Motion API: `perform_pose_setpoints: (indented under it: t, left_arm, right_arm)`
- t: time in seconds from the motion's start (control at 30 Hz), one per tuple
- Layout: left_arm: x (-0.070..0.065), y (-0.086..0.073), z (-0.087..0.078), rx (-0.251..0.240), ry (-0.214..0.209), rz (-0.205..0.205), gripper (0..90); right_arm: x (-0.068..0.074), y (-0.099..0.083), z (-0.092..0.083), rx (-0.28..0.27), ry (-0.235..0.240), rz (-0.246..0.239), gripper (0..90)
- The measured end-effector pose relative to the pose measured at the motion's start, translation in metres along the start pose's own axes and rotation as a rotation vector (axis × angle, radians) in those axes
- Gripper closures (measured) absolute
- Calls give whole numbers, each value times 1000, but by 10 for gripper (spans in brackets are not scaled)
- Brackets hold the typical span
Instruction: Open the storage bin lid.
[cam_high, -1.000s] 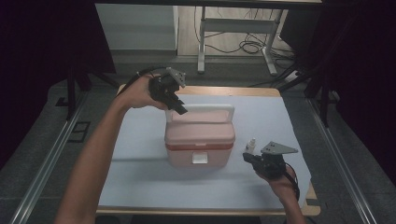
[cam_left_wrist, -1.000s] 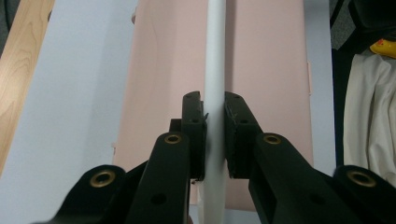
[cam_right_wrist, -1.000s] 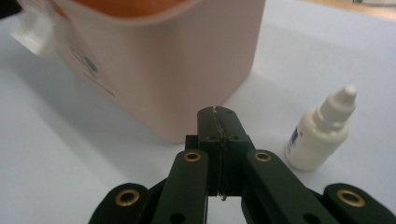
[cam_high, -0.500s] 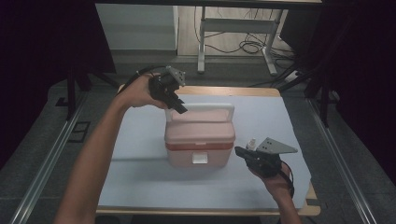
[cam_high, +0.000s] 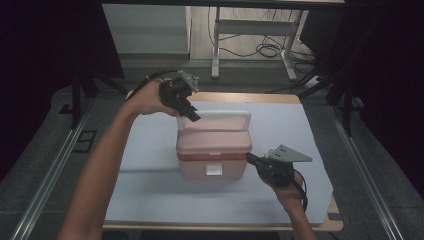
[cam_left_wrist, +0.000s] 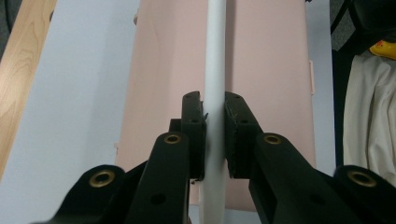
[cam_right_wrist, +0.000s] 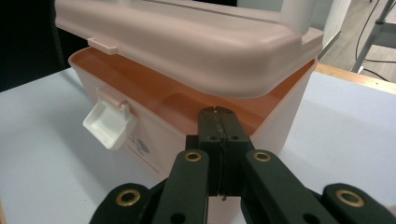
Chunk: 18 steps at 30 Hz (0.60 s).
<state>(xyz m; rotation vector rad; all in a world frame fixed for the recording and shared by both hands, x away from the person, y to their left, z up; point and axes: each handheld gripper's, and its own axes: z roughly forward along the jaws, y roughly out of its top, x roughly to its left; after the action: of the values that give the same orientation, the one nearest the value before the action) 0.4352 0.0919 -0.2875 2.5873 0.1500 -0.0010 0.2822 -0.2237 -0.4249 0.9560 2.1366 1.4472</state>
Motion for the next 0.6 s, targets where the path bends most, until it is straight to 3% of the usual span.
perform_pose_setpoints:
  t: [0.6]
  left_arm:
    - [-2, -4, 1, -12, 19, -11, 790]
  right_arm:
    - [8, 2, 11, -39, -25, -14, 899]
